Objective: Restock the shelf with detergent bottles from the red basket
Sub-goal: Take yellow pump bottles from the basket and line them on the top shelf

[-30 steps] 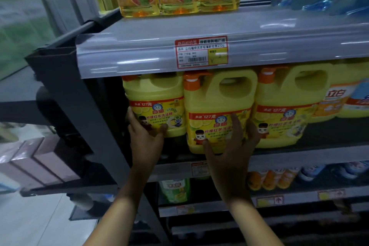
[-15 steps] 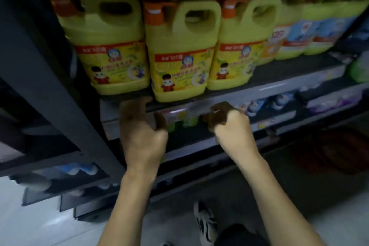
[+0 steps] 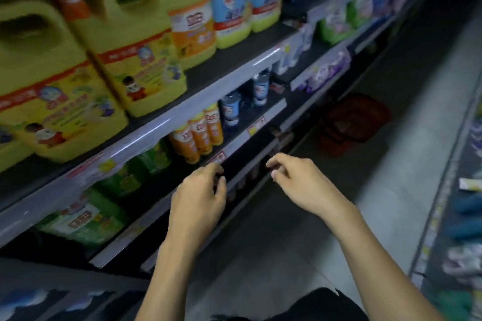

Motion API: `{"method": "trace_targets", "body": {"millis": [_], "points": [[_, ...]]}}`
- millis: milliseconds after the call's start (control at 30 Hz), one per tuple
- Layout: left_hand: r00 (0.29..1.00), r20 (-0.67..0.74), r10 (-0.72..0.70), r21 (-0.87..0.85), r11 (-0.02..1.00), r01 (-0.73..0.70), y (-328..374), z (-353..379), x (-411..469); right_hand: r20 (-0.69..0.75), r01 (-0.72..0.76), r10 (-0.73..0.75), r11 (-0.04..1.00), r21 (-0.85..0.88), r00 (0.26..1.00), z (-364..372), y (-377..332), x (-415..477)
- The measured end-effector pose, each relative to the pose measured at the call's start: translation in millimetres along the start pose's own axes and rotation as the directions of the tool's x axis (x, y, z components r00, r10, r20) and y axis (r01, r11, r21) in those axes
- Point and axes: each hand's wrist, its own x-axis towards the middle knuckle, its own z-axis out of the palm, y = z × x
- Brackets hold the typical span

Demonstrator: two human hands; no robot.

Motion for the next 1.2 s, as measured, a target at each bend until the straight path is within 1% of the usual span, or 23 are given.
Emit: {"method": "trace_targets", "body": {"millis": [100, 200, 300, 367, 433, 500, 600, 667, 767, 833, 933, 1067, 1200], "points": [[0.993, 0.069, 0.094, 0.054, 0.994, -0.097, 57.5, 34.0, 16.4, -0.036, -0.074, 0.076, 0.996, 0.044, 0.996, -37.8, 53.8, -16.1], [0.975, 0.122, 0.187, 0.109, 0.974, -0.201, 123.0, 79.2, 29.6, -0.054, -0.145, 0.149, 0.987, 0.073, 0.987, -76.6, 128.0, -29.5], [0.947, 0.198, 0.252, 0.163, 0.944, -0.285, 195.7, 129.9, 34.4, -0.024, -0.262, 0.264, 0.963, 0.068, 0.964, -122.2, 215.3, -45.8], [0.919, 0.249, 0.306, 0.164, 0.922, -0.351, 241.2, 164.3, 37.2, -0.006, -0.347, 0.348, 0.936, 0.067, 0.938, -154.5, 269.6, -58.8], [0.895, 0.297, 0.333, 0.144, 0.911, -0.387, 281.6, 196.0, 43.3, -0.059, -0.405, 0.412, 0.909, 0.104, 0.909, -182.4, 318.1, -69.6], [0.876, 0.325, 0.355, 0.127, 0.902, -0.413, 317.4, 221.5, 49.3, -0.162, -0.432, 0.458, 0.886, 0.169, 0.874, -205.5, 356.3, -77.3], [0.853, 0.371, 0.368, 0.111, 0.894, -0.434, 363.4, 253.0, 60.4, -0.282, -0.418, 0.502, 0.854, 0.311, 0.817, -229.7, 397.5, -80.6], [0.834, 0.407, 0.373, 0.124, 0.882, -0.455, 389.1, 274.9, 75.8, -0.321, -0.396, 0.524, 0.833, 0.385, 0.789, -241.7, 419.4, -75.2], [0.826, 0.411, 0.386, 0.146, 0.866, -0.477, 418.4, 311.3, 104.6, -0.332, -0.395, 0.545, 0.815, 0.424, 0.77, -258.1, 453.4, -58.1], [0.82, 0.413, 0.396, 0.122, 0.868, -0.481, 435.0, 335.5, 127.6, -0.314, -0.418, 0.56, 0.807, 0.417, 0.767, -273.0, 475.1, -43.8], [0.795, 0.434, 0.424, 0.097, 0.855, -0.509, 460.0, 374.5, 171.8, -0.25, -0.458, 0.56, 0.81, 0.367, 0.79, -301.6, 506.9, -13.3], [0.781, 0.449, 0.434, 0.033, 0.865, -0.5, 503.0, 420.9, 241.8, -0.241, -0.475, 0.553, 0.822, 0.314, 0.798, -352.1, 542.0, 39.0], [0.725, 0.49, 0.484, -0.019, 0.837, -0.546, 560.2, 456.6, 313.4, -0.23, -0.503, 0.575, 0.809, 0.306, 0.785, -414.2, 569.3, 88.4]]}}
